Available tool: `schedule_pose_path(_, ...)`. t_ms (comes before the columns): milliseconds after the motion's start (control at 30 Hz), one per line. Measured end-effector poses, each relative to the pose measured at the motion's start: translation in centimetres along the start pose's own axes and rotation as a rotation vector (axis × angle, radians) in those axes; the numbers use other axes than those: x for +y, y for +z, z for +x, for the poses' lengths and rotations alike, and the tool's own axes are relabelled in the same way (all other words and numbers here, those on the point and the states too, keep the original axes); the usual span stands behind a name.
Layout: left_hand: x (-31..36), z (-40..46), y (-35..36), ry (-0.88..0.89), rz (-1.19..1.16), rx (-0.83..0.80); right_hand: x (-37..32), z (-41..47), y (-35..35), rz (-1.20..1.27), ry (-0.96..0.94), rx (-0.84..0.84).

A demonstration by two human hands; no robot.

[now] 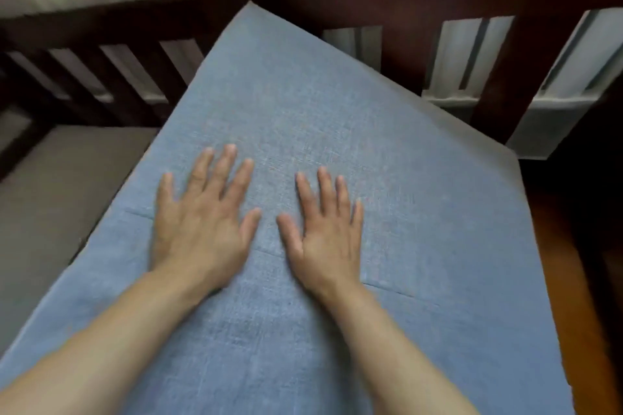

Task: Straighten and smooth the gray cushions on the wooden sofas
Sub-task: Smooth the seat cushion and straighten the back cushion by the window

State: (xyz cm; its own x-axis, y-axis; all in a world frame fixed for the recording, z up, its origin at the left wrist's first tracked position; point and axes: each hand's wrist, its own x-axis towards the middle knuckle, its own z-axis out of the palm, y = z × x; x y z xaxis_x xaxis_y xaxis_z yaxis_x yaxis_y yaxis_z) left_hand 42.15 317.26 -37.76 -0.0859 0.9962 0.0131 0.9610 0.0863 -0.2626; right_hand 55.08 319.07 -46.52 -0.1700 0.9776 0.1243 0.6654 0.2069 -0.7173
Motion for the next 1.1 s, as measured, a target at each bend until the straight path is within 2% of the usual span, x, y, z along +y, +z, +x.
schedule_pose_path(67, -0.4, 0.5, 0.5, -0.011, 0.036, -0.066, 0.6, 0.8, 0.9, -0.031, 0.064, -0.091)
schedule_pose_path(133, -0.3, 0.7, -0.1, 0.066, 0.025, -0.060, 0.7, 1.5, -0.3, -0.067, 0.104, -0.138)
schedule_pose_path(200, -1.6, -0.5, -1.4, 0.117, -0.009, -0.131, -1.9, 1.2, -1.6, -0.074, 0.181, -0.245)
schedule_pose_path(267, -3.1, -2.8, -3.9, 0.111, -0.022, -0.141, -5.4, 0.3, -3.4, 0.126, 0.212, -0.271)
schedule_pose_path(333, -4.9, -6.9, -5.5, 0.139, -0.076, 0.054, -8.7, -2.6, -5.2, 0.408, 0.261, -0.125)
schedule_pose_path(367, -5.1, -8.7, -5.1, 0.166, -0.119, 0.197, -8.8, -3.8, -5.9, 0.487, 0.279, 0.028)
schedule_pose_path(400, -5.4, -10.9, -4.1, 0.179, -0.171, 0.272, -9.1, -6.4, -5.6, 0.476, 0.290, 0.183)
schedule_pose_path(433, -5.6, -13.1, -3.1, 0.188, -0.178, 0.270, -9.3, -9.3, -4.5, 0.396, 0.316, 0.304)
schedule_pose_path(467, -5.6, -14.5, -1.9, 0.208, -0.121, 0.163, -9.4, -12.1, -2.5, 0.255, 0.300, 0.348)
schedule_pose_path(533, -5.3, -15.7, 0.0, 0.187, -0.002, -0.062, -8.4, -16.7, 1.9, 0.006, 0.250, 0.124)
schedule_pose_path(567, -4.6, -15.4, -0.3, 0.169, -0.001, -0.121, -7.2, -17.3, 2.3, 0.001, 0.259, 0.008)
schedule_pose_path(600, -3.9, -15.0, -1.2, 0.161, -0.025, -0.121, -6.5, -16.8, 1.6, 0.114, 0.264, -0.037)
schedule_pose_path(633, -2.9, -15.1, -1.9, 0.184, -0.065, -0.072, -6.0, -16.6, -0.2, 0.265, 0.300, -0.010)
schedule_pose_path(667, -1.9, -15.4, -2.4, 0.220, -0.125, 0.026, -4.8, -16.5, -2.0, 0.389, 0.331, 0.109)
schedule_pose_path(700, -0.8, -16.3, -2.3, 0.262, -0.182, 0.109, -3.4, -17.3, -2.9, 0.431, 0.377, 0.297)
schedule_pose_path(733, 0.3, -17.5, -2.0, 0.297, -0.229, 0.103, -2.7, -18.8, -3.3, 0.359, 0.419, 0.445)
schedule_pose_path(767, 1.2, -18.9, -0.9, 0.356, -0.200, 0.033, -2.3, -20.6, -2.7, 0.185, 0.435, 0.462)
schedule_pose_path(800, 1.7, -20.2, 0.5, 0.403, -0.114, -0.052, -2.2, -22.5, -1.2, 0.070, 0.409, 0.360)
schedule_pose_path(867, 3.3, -21.2, 2.9, 0.407, 0.008, -0.197, 0.0, -25.5, 1.4, -0.006, 0.372, 0.062)
schedule_pose_path(900, 3.9, -20.9, 2.8, 0.383, 0.037, -0.210, 0.6, -25.3, 1.0, 0.071, 0.390, -0.027)
schedule_pose_path(933, 5.1, -21.0, 2.2, 0.378, 0.044, -0.208, 1.7, -25.4, -0.5, 0.156, 0.402, -0.013)
schedule_pose_path(967, 6.7, -21.0, 1.5, 0.400, 0.020, -0.164, 2.6, -25.1, -2.8, 0.205, 0.387, 0.073)
schedule_pose_path(1100, 14.5, -22.1, 1.5, 0.552, -0.224, 0.085, 8.2, -26.4, -9.3, 0.243, 0.465, 0.702)
